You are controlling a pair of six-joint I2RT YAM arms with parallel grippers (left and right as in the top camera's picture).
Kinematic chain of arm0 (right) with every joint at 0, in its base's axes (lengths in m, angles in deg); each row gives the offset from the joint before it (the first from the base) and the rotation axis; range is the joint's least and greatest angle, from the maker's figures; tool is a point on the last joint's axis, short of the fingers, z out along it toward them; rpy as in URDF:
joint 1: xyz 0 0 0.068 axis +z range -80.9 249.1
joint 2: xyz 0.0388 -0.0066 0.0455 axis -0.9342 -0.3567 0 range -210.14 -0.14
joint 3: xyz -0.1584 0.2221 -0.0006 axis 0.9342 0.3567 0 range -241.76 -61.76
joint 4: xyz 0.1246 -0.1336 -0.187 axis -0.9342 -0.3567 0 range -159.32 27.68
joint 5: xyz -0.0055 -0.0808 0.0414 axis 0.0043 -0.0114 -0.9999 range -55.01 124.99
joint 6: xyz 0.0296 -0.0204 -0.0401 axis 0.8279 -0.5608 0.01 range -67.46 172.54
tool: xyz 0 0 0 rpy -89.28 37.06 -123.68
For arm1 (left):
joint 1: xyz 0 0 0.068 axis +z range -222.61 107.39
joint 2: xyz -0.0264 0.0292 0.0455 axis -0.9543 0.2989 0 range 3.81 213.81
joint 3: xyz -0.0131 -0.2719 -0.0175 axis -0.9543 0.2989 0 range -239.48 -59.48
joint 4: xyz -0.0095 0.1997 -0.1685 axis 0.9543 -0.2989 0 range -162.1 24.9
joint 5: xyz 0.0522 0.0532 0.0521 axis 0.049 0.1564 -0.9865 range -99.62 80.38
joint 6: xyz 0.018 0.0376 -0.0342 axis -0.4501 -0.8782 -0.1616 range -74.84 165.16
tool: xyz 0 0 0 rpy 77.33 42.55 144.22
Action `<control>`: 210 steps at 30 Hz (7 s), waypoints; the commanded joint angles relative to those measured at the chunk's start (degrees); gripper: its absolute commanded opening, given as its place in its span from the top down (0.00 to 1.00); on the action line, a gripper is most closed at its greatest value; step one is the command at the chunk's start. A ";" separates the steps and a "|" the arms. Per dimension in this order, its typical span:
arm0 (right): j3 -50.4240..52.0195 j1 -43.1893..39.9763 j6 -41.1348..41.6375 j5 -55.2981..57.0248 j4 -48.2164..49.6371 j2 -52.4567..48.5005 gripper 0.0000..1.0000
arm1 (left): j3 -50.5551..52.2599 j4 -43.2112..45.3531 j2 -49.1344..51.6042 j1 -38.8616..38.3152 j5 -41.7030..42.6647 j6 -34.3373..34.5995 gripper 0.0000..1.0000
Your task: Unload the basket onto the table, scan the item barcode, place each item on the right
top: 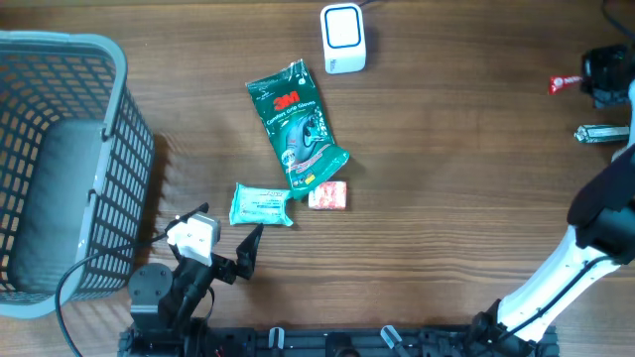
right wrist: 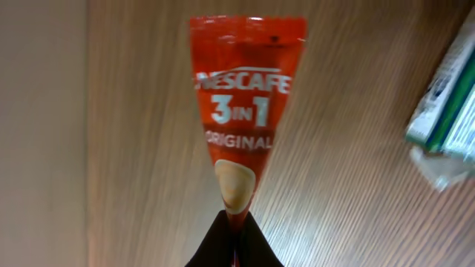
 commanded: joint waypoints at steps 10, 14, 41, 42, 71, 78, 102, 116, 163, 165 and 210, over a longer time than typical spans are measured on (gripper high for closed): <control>-3.65 -4.11 -13.09 4.35 -1.11 -7.61 0.36 | 0.39 0.13 -0.37 0.17 0.70 0.55 0.00; -9.64 -3.78 -14.86 3.15 -5.92 -4.15 0.06 | 0.39 0.13 -0.37 0.17 0.70 0.55 0.00; 8.79 52.13 -46.75 -13.38 -1.18 2.54 0.00 | 0.39 0.13 -0.37 0.17 0.70 0.55 0.00; 8.83 52.65 -48.68 -13.92 -0.61 0.90 0.00 | 0.39 0.13 -0.37 0.17 0.70 0.55 0.00; 6.25 56.59 -48.26 -2.10 -2.32 -14.40 0.96 | 0.39 0.13 -0.37 0.17 0.70 0.55 0.00; -2.08 52.11 -21.77 -0.15 -26.14 1.09 0.96 | 0.39 0.13 -0.37 0.17 0.70 0.55 0.00; 3.58 57.68 13.31 7.54 -48.37 10.82 0.96 | 0.39 0.13 -0.37 0.17 0.70 0.55 0.00; 7.87 58.99 0.98 5.86 -34.62 17.57 0.96 | 0.39 0.13 -0.37 0.17 0.70 0.55 0.00; 41.20 57.59 -33.44 -16.94 7.39 11.82 0.04 | 0.39 0.13 -0.37 0.17 0.70 0.55 0.00; 41.20 57.59 -34.27 -19.63 7.39 10.36 0.18 | 0.39 0.13 -0.37 0.17 0.70 0.55 0.00; 30.40 41.70 52.33 -19.63 -47.54 26.58 0.96 | 0.39 0.13 -0.37 0.17 0.70 0.55 0.00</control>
